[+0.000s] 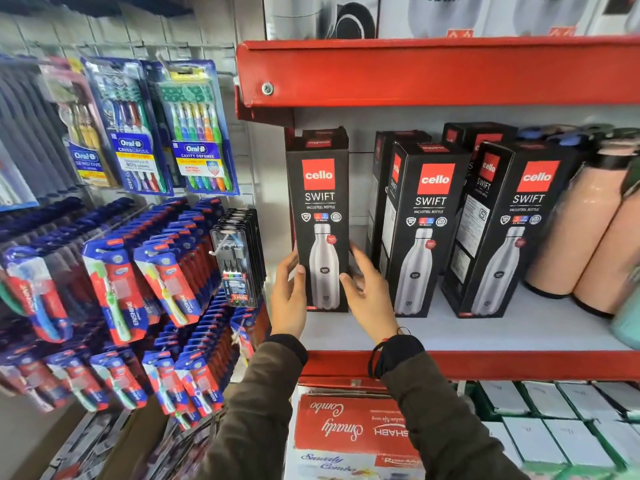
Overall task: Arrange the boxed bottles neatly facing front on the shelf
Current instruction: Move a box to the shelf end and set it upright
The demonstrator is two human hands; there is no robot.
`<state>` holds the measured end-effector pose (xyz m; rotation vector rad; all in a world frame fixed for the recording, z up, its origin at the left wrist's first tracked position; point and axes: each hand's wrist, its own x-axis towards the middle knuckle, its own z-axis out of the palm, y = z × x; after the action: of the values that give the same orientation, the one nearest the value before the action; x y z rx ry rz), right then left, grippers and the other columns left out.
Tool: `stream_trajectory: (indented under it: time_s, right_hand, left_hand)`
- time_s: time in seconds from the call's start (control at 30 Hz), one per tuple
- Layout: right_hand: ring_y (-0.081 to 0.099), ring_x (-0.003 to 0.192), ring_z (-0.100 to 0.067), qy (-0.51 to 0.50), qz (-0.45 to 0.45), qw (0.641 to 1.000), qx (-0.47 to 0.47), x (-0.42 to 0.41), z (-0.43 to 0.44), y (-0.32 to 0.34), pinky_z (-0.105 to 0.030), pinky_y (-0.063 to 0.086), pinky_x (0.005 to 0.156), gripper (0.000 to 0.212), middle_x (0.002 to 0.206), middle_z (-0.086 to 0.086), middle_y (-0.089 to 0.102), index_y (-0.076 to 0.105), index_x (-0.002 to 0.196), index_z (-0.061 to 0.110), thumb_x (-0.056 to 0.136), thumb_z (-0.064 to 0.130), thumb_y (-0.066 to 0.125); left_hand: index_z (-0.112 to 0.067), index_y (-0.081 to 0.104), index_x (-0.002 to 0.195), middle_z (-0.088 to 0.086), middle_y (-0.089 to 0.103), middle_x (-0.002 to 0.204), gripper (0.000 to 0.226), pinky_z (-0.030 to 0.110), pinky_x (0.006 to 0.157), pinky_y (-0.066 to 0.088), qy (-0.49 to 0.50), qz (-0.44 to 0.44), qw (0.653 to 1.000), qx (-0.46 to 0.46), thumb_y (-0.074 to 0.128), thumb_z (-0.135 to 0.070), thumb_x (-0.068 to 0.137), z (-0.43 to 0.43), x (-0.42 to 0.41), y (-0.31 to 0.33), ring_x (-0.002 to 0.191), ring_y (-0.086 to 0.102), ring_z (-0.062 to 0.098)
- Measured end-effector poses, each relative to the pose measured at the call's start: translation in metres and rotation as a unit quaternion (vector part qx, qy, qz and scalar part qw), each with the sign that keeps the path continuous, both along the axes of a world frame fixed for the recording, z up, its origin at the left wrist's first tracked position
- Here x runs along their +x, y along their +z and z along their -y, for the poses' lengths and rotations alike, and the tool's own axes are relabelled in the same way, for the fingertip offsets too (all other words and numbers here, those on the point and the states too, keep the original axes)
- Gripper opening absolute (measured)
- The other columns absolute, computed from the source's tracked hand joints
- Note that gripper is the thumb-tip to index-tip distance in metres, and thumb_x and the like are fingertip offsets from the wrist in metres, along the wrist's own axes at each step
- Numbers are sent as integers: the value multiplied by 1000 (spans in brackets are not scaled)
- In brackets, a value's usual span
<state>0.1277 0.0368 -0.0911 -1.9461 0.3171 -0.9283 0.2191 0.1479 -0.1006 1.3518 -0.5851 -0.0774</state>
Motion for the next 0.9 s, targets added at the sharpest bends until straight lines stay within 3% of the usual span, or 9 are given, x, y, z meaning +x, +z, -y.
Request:
stream_trajectory:
  time_s: [0.17,0.27,0.33,0.43,0.5,0.57,0.9]
  right_hand:
    - [46,136,-5,-10,-1,1000,4,0,-1,-5,-7,37,106,62,148,3,51,37,153,21,98,-2,53]
    - [50,135,-8,-5,-2,1000,13,1,0,-6,-9,39,105,60,147,2,52,36,153,22,99,0,52]
    - [58,121,-1,-10,-11,999,36,1,-2,-7,-9,45,100,56,137,7,58,37,152,23,101,8,52]
    - [63,91,11,-26,-4,997,75,2,-5,-9,1,42,75,46,109,25,57,42,148,25,103,21,52]
    - [55,92,29,-28,6,996,88,2,-6,-9,9,35,75,43,109,33,52,46,145,22,103,23,53]
    - [49,94,36,-31,10,995,90,0,-6,-9,9,34,78,42,112,32,53,49,144,16,103,22,53]
    - [49,104,33,-17,24,994,106,-28,-17,-15,5,37,87,42,122,28,56,53,143,18,101,25,57]
  left_hand:
    - [-25,51,131,-19,59,128,28,34,115,41,2,12,1000,14,44,-17,105,2,-2,-3,124,56,1]
    - [-26,51,131,-20,59,126,28,27,113,40,5,6,1000,23,42,-17,106,3,-2,-1,117,55,-16]
    - [-23,51,135,-12,60,133,31,30,114,40,2,-2,999,34,43,-22,106,2,-2,1,123,55,-8]
    - [-15,49,144,4,58,144,41,46,117,40,-2,-34,998,48,45,-27,105,1,-2,2,135,53,18]
    - [-13,53,141,7,60,141,40,48,116,41,1,-29,998,52,43,-27,105,-1,-4,2,134,54,21]
    - [-13,56,139,6,62,138,38,48,115,42,2,-28,998,54,42,-27,106,-4,-7,2,132,56,20]
    - [-19,56,139,-6,60,136,40,48,117,41,7,-36,997,64,45,-35,104,-25,-31,-4,133,53,12]
